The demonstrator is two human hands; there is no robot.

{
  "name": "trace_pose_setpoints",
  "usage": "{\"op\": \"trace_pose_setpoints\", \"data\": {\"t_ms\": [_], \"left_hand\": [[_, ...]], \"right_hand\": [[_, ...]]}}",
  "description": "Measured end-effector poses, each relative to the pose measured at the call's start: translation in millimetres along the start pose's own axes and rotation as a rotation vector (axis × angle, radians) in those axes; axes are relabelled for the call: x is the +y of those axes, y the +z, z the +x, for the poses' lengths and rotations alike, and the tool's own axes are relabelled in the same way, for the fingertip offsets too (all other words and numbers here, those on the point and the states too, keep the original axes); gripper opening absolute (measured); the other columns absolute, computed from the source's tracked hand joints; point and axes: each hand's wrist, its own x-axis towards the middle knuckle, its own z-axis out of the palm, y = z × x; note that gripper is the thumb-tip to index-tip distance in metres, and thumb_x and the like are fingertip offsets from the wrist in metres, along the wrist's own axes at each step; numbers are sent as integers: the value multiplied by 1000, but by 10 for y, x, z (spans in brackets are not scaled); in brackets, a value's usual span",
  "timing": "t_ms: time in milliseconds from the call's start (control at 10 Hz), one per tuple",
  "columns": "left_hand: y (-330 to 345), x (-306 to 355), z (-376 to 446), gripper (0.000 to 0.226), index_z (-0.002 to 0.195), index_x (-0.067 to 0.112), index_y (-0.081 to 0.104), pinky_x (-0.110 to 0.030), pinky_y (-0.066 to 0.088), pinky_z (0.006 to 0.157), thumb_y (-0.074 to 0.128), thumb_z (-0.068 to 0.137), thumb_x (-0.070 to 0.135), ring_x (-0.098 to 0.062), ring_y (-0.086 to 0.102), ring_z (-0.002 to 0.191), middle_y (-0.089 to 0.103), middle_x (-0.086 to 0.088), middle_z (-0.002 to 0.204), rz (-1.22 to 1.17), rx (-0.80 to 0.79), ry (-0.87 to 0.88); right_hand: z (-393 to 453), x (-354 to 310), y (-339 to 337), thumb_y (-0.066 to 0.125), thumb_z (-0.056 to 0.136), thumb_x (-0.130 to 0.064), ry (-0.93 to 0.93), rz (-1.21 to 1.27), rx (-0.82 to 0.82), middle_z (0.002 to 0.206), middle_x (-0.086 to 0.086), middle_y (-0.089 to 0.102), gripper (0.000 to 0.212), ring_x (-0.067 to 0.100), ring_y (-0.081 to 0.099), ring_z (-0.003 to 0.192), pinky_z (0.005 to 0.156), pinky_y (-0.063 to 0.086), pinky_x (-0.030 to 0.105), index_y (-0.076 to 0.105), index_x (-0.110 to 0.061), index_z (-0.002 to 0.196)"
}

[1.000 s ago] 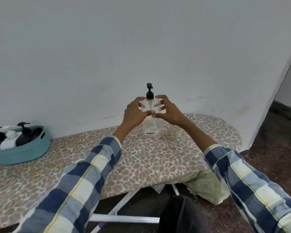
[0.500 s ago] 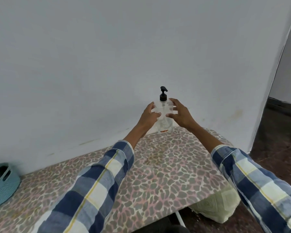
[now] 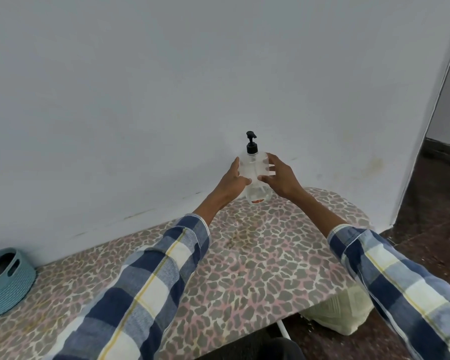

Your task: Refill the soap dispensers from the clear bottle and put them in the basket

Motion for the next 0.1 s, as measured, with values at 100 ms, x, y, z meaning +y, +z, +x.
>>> {"op": "trace_pose_setpoints", "data": {"t_ms": [100], "left_hand": [[-36, 6, -110, 82, 173, 19, 6, -47, 26, 132, 56, 108, 9, -25, 20, 165, 11, -4, 181, 95, -2, 17]], "right_hand": [[-24, -32, 62, 77, 96, -17, 26, -63, 32, 160, 12, 45, 80, 32, 53, 139, 115, 48, 51, 33, -11, 162]]}}
